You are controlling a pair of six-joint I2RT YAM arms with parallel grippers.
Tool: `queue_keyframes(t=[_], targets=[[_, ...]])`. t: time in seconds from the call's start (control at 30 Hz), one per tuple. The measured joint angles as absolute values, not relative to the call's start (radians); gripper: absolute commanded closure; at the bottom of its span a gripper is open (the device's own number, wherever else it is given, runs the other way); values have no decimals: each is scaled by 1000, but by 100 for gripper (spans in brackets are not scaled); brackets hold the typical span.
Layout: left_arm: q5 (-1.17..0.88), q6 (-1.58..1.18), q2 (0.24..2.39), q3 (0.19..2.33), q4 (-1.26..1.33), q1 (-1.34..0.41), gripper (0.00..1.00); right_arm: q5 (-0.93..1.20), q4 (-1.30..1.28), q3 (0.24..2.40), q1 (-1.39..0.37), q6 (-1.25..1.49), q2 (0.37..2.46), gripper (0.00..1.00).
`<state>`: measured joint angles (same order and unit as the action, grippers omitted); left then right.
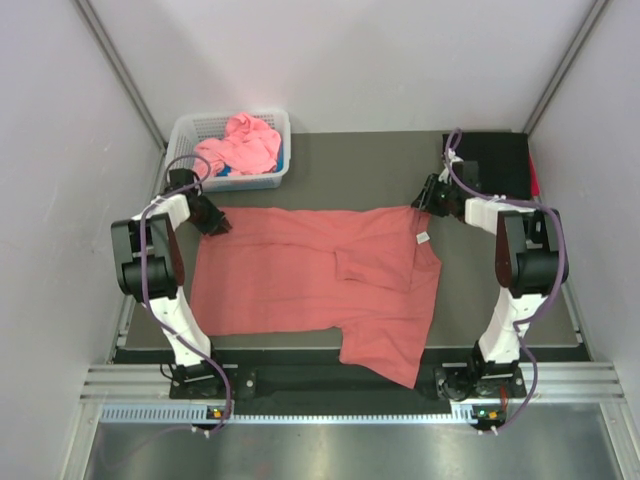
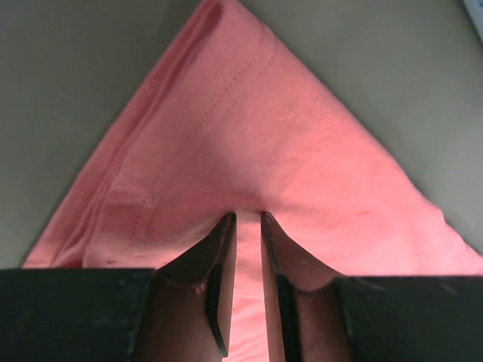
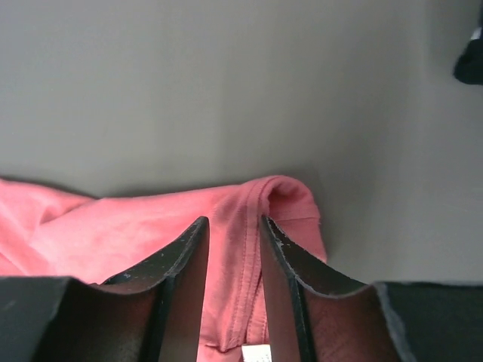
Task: Fold and stack the t-shirts
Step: Fold the tshirt
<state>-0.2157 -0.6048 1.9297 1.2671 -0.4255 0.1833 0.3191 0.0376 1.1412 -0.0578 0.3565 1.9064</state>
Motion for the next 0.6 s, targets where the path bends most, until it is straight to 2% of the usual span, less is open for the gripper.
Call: queue_keyframes(t=[0.5,0.6], targets=[[-242,-620,1943,1272,-409,208,75,294,73,1139,-49,398,1923,67],[-245,-623,1948,1277,-409,212,74,309,90,1131,-47,400,1927,92]])
